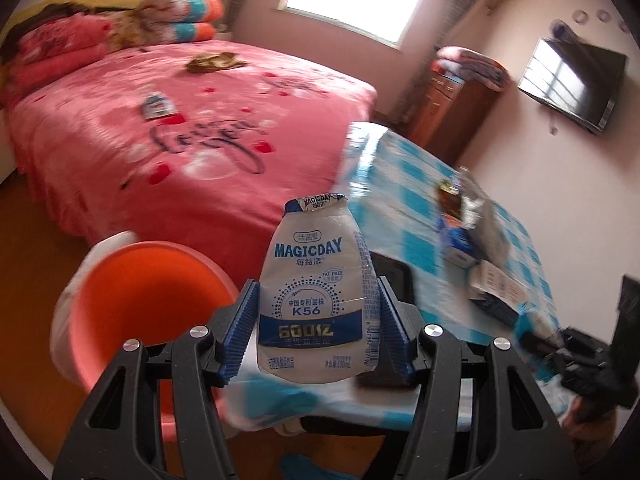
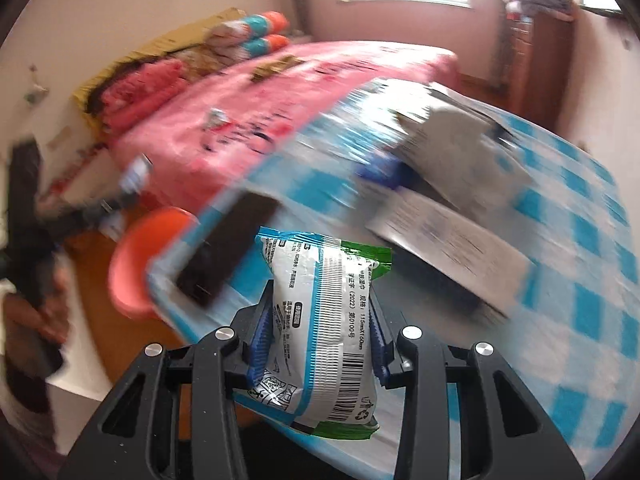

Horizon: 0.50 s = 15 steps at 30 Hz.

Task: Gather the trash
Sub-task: 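Lift both held items and carry them over the orange bucket, then open both grippers to drop the bottle and bag into the orange bucket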

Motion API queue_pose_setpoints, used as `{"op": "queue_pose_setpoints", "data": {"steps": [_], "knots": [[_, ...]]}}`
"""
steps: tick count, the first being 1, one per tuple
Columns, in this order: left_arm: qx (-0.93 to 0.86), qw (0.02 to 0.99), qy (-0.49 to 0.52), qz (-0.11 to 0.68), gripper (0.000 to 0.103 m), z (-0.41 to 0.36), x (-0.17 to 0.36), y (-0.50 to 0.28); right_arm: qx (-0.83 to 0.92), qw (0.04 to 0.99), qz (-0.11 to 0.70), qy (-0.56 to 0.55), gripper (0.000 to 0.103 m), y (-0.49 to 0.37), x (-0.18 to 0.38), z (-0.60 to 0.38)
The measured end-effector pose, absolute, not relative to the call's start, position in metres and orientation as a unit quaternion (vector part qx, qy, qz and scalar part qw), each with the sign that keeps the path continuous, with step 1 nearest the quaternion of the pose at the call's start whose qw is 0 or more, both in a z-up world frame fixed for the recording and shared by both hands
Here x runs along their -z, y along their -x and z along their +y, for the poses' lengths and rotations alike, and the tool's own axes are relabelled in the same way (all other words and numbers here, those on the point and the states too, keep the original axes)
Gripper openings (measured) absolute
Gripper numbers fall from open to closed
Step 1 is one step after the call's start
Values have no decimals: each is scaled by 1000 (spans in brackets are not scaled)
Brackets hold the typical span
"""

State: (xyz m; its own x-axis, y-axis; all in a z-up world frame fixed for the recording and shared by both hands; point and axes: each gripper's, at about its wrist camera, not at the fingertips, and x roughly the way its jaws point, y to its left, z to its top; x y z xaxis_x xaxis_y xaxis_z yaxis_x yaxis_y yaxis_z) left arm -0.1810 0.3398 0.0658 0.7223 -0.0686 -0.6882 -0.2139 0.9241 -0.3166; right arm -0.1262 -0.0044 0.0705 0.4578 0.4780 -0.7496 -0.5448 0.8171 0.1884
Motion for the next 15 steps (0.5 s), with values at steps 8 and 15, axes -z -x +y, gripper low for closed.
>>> {"op": "queue_pose_setpoints", "data": {"steps": [8,15], "knots": [[-115,893,228,370,59,400,-45,203,-428,798,423,17,42,106,-107,102],[-154,881,236,380,59,423,-20,208,-496,754,430,24,44,94,-108,209]]}}
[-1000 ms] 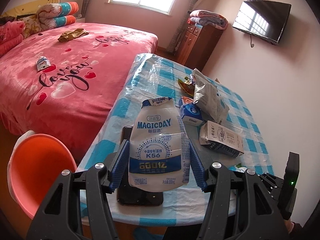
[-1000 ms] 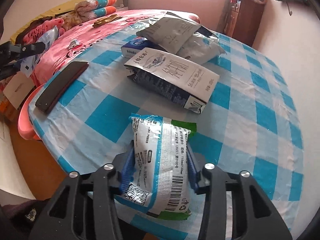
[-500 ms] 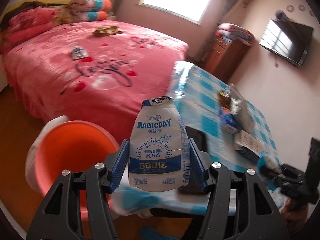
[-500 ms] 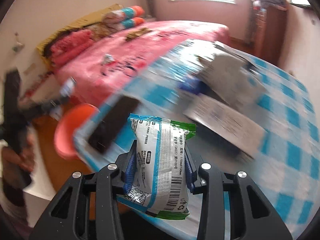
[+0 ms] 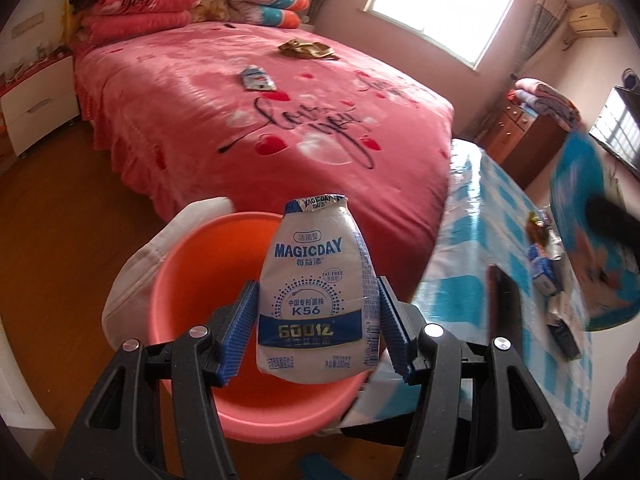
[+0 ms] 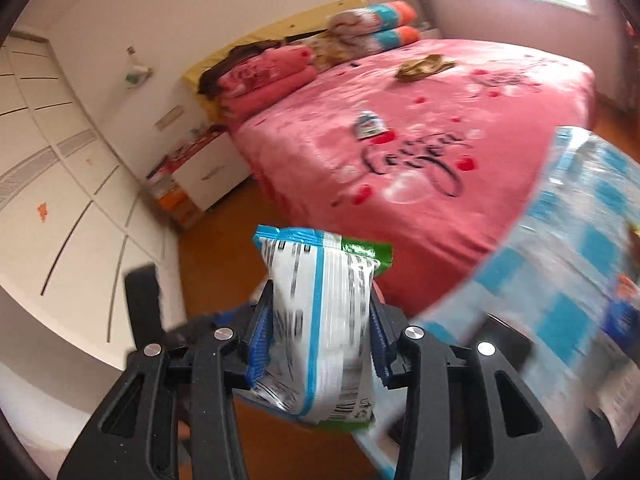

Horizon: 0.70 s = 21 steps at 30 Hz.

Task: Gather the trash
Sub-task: 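Open both grippers to drop the bottle and bag into the orange bucket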

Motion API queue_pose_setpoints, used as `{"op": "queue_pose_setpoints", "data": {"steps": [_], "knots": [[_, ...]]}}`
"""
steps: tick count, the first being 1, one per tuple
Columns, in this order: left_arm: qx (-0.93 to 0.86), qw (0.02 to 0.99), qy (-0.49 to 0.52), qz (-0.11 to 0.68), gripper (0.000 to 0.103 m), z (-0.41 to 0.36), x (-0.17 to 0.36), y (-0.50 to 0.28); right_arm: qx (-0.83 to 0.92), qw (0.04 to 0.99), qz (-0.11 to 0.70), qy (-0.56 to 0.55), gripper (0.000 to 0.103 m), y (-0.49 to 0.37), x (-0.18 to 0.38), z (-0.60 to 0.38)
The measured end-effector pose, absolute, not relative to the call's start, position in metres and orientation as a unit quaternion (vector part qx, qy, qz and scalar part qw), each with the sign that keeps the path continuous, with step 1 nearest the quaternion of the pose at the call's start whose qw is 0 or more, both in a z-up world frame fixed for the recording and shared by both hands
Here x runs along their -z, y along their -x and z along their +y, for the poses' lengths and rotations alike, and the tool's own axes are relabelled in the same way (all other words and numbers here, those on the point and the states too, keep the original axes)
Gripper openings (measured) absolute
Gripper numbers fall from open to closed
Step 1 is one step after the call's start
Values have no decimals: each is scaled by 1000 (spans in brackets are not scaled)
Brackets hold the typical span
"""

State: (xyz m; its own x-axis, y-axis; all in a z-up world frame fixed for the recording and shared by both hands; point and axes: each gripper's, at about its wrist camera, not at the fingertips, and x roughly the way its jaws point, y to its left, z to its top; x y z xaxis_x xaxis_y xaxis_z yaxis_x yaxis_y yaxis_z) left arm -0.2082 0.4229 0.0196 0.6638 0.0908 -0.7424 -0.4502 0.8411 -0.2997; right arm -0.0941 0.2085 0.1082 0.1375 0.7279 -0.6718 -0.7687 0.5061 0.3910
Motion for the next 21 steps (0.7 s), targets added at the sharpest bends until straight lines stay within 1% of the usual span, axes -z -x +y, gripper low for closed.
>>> {"op": "queue_pose_setpoints", "data": {"steps": [2,3,5,6,8,10,14,18,19,21], "knots": [[-169,879,237,379,59,427,-12,210,-503,747,434,29,47,92,-104,228],[-177,877,237,379,62,430,-9,212,-509,739,440,24,50,90,-99,239],[-192,872,241,380,67,435,-3,216,-514,735,443,8,60,85,-95,247],[-200,870,242,380,70,437,-2,219,-511,738,441,5,64,86,-95,248],[-211,869,239,379,74,439,-1,223,-505,748,430,-7,77,83,-97,239],[-220,872,236,369,77,440,-2,229,-494,762,418,-11,83,80,-100,227],[-217,887,232,334,81,436,-14,237,-473,790,389,-23,90,74,-107,193],[-212,907,210,298,87,422,-33,238,-455,815,355,-52,91,71,-114,155],[-210,910,204,294,87,417,-38,238,-450,821,346,-59,94,71,-115,145],[-208,913,193,292,87,409,-46,236,-442,832,327,-71,95,72,-116,128]]}}
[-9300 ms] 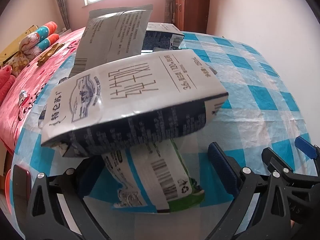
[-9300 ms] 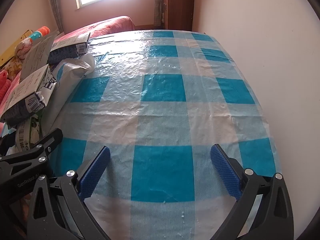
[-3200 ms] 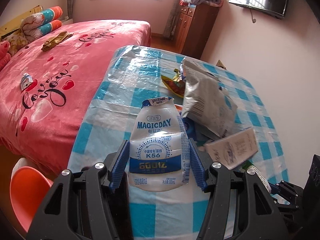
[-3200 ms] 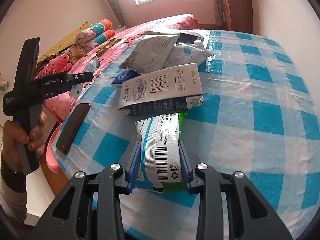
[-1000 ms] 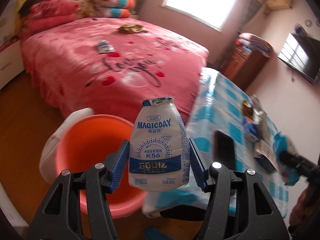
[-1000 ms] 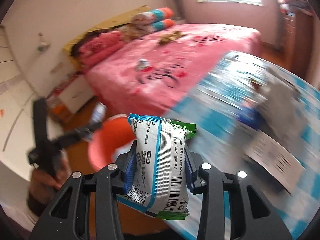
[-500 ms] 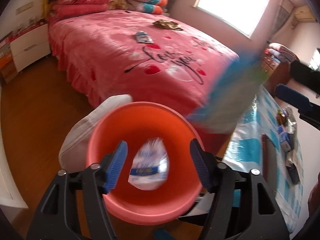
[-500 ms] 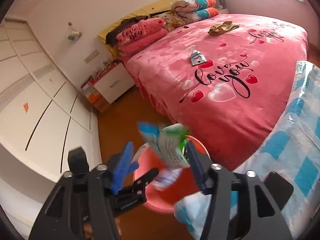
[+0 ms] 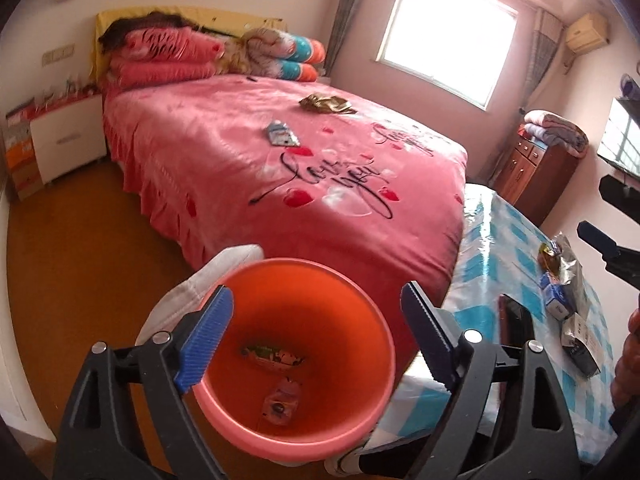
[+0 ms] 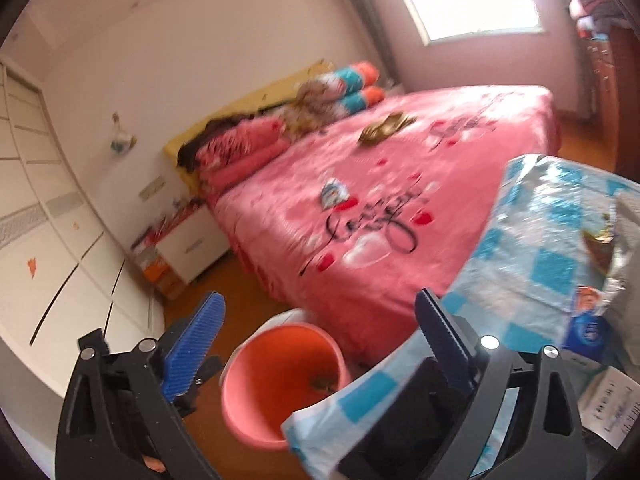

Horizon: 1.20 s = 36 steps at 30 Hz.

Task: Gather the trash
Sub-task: 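Open both grippers to drop the bottle and bag into the orange bucket, then move both tools back over the table toward the remaining trash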

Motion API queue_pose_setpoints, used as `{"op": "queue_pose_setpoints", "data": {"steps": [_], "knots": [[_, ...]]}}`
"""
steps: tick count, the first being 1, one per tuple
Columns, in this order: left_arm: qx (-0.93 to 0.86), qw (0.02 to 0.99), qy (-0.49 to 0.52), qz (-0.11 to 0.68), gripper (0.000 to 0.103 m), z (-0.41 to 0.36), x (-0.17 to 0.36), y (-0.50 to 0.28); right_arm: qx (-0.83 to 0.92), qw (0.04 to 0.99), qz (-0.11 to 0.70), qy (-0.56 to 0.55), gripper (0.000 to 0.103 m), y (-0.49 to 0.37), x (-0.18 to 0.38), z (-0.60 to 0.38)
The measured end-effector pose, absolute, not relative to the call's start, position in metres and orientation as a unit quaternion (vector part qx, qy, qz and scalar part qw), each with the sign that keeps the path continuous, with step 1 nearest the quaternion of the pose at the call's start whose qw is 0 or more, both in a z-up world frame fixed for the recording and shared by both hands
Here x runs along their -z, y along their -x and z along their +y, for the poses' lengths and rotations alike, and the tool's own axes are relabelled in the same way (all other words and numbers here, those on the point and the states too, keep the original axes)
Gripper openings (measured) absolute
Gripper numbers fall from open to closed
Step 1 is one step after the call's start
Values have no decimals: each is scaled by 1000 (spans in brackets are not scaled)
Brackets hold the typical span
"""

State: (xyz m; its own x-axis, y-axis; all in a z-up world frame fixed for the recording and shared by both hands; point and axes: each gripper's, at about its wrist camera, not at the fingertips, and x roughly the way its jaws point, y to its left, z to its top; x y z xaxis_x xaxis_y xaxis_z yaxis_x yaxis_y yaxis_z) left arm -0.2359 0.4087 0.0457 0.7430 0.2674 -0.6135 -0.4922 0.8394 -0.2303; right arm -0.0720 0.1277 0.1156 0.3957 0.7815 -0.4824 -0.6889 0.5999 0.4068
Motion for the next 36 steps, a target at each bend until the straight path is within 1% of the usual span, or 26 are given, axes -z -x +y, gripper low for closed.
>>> {"op": "queue_pose_setpoints", "data": {"steps": [5,8,13,19,29,36], "knots": [[-201,916,153,311,87,379,-64,223,-427,851,293,-83,98,77,-109,92],[-185,920,154,310,87,365,-72,218,-423,860,272,-88,98,80,-106,73],[-159,924,147,315,87,339,-76,208,-412,868,259,-96,98,77,-102,41],[-130,927,121,331,87,303,-78,186,-392,871,265,-133,98,60,-93,-1],[-80,929,83,353,87,243,-82,149,-318,896,270,-153,98,35,-75,-76],[-46,932,24,360,87,188,-88,121,-241,907,299,-172,98,10,-55,-130]]}}
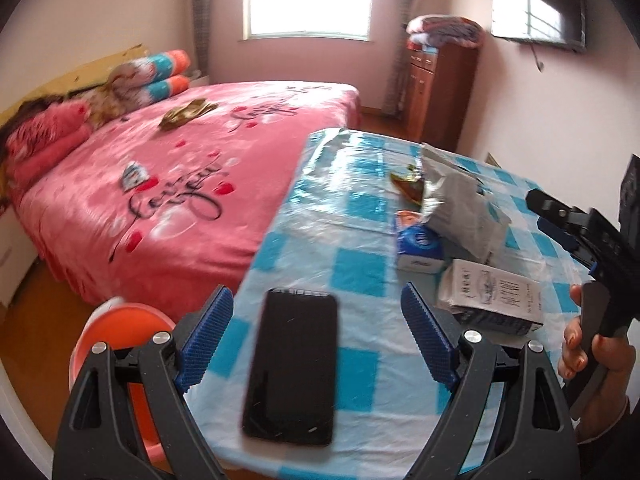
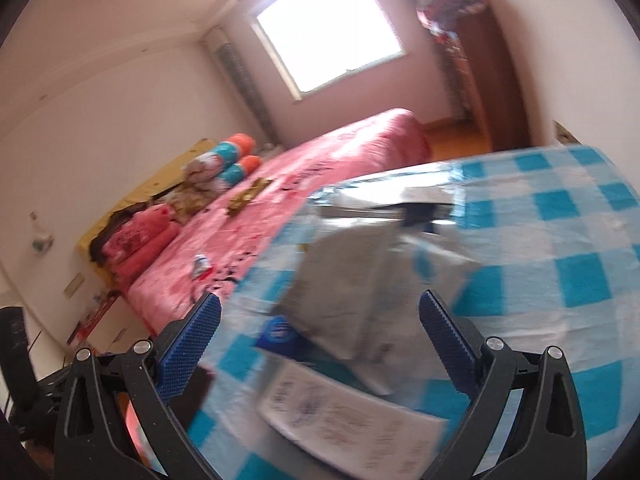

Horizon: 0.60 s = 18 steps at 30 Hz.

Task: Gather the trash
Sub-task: 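Move both tools back over the table toward the remaining trash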

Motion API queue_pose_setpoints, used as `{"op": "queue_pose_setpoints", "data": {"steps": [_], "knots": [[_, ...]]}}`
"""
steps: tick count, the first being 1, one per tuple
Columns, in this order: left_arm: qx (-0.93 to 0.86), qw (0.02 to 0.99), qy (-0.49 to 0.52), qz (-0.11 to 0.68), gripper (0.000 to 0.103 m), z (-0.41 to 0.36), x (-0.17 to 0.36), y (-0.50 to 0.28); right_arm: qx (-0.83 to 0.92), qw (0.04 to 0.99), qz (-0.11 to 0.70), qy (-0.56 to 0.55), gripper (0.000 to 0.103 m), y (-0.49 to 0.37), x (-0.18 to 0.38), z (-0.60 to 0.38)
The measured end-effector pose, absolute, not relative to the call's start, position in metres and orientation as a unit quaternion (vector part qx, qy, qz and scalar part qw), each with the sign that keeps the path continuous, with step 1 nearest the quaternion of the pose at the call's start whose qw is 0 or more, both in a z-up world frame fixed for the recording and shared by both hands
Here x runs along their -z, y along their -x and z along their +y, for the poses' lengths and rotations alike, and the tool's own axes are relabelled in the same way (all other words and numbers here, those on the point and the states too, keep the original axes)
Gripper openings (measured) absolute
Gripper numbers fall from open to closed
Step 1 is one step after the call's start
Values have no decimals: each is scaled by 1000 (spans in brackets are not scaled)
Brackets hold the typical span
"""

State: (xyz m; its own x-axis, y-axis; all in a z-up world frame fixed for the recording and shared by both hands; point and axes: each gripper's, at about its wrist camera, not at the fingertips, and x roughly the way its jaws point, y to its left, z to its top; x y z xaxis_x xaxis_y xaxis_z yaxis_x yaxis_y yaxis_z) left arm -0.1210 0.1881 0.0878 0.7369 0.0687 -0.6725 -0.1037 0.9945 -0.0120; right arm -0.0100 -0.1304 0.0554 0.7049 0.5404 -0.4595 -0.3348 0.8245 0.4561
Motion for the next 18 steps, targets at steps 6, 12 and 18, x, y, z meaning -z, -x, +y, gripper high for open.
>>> {"op": "queue_pose_setpoints", "data": {"steps": [6,12,18], "knots": [[-17,932,9,361,87,151,-102,82,-186,914,313,-181,98,-3,-44,-171],[1,941,2,339,87,109,-135,9,-166,912,309,-212,98,-6,-40,-204],[-9,929,29,368,86,73,-139,-96,-165,899,328,-239,98,-15,-31,-224]]}}
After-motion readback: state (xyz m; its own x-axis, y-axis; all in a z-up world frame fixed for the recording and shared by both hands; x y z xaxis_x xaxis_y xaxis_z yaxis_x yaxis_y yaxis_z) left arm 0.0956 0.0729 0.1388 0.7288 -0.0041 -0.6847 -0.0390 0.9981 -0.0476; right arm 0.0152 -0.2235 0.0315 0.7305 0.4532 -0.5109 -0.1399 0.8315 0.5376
